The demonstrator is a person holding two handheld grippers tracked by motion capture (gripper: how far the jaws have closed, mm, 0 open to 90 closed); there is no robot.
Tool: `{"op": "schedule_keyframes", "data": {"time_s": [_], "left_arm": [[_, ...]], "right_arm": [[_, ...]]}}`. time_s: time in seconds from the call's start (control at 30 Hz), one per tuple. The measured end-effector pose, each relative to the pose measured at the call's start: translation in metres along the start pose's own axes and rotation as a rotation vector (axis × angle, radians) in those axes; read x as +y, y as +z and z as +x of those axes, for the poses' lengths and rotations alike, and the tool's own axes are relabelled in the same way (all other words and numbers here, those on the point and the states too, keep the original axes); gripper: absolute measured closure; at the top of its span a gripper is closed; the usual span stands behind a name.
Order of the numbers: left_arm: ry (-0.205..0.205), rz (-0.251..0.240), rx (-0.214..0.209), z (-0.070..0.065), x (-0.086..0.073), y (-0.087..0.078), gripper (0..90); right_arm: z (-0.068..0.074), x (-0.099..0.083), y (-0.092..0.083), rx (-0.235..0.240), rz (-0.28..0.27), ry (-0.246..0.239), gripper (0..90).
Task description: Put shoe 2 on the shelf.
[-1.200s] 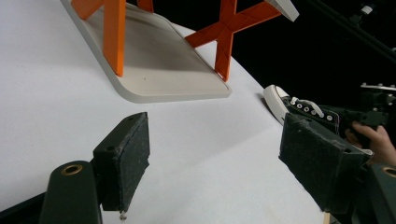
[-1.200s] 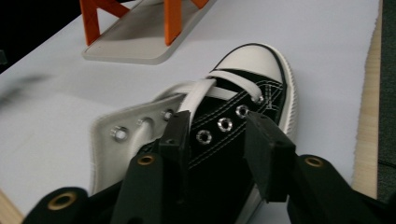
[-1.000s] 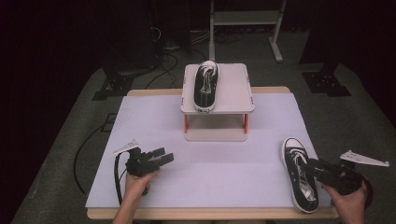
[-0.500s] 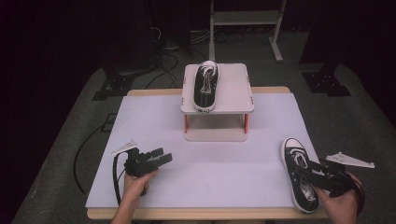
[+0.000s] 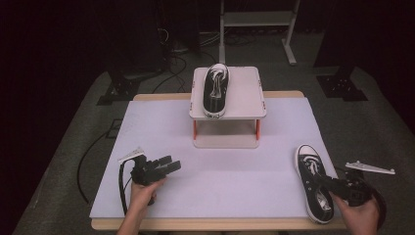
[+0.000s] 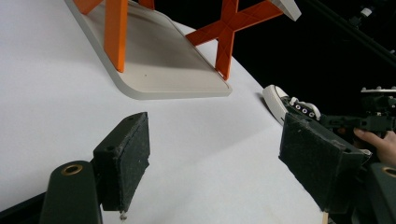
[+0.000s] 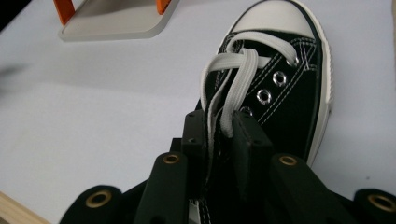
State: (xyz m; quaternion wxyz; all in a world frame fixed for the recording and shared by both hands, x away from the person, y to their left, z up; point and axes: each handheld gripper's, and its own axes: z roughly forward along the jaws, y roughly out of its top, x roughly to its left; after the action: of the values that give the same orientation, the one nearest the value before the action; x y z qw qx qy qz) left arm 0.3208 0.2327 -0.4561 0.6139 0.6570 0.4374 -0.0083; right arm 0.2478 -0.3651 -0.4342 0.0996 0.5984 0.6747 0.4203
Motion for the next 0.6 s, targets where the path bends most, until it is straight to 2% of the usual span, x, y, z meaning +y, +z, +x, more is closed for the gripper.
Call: {"op": "schedule_keyframes", "data": {"time_s": [0.17,0.37,0.6], "left_arm": [[-0.003,-0.005,0.003,0.001,0.000,-0.001,24.0],[-0.011,-0.001,0.004,0.001,-0.001,0.000,24.0],[-0.012,-0.005,0.006,0.003,-0.001,-0.001,24.0]], "right_arm": [[-0.005,0.001,0.000,0.027,0.001,0.013,78.6],[-0.013,0.000,-0.001,0.086,-0.011,0.060,80.9],[-0.018,0.004,-0.007,0.105,-0.020,0.085,82.5]]}}
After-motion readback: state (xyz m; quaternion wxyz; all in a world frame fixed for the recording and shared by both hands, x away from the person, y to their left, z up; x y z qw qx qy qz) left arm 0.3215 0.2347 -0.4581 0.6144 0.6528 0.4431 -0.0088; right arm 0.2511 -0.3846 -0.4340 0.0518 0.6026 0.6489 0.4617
